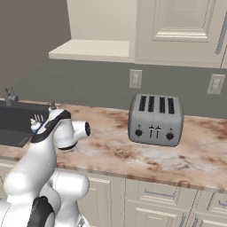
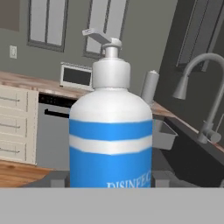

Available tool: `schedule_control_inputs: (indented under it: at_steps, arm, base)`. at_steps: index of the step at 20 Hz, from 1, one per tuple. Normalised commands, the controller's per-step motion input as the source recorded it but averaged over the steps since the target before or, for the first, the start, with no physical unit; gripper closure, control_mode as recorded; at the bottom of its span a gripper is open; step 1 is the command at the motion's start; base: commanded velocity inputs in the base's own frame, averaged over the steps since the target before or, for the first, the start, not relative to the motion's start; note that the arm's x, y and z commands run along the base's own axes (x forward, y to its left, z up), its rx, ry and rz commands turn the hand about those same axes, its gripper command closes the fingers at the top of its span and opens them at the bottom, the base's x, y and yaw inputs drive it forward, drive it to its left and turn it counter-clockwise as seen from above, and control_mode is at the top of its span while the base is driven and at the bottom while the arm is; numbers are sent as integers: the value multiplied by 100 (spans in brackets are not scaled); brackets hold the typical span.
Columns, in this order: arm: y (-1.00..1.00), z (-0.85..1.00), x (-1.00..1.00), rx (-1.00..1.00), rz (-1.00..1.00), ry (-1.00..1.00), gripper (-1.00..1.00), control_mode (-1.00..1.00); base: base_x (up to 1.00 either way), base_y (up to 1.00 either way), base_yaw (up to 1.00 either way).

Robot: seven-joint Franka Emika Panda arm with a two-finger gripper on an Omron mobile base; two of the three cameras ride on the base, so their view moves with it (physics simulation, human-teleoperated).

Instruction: Locate and retrieve the soap dispenser and soap dispenser from the cabinet. Place them next to the sink.

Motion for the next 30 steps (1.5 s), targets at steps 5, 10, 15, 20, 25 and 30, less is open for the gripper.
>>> schedule_control_inputs:
  at_steps: [5,10,15,20,25,30]
  arm:
    - [11,-49,9,0,-2,0,100,-100]
    - [8,-45,8,2,-1,0,100,-100]
    - [7,-39,8,7,-1,0,100,-100]
    - [12,-40,12,7,-1,3,100,-100]
    - [13,-41,14,6,-1,3,100,-100]
    - [8,-16,10,1,-2,1,100,-100]
  base:
    - [0,0,0]
    - [0,0,0]
    - [0,0,0]
    - [0,0,0]
    - [0,0,0]
    - [0,0,0]
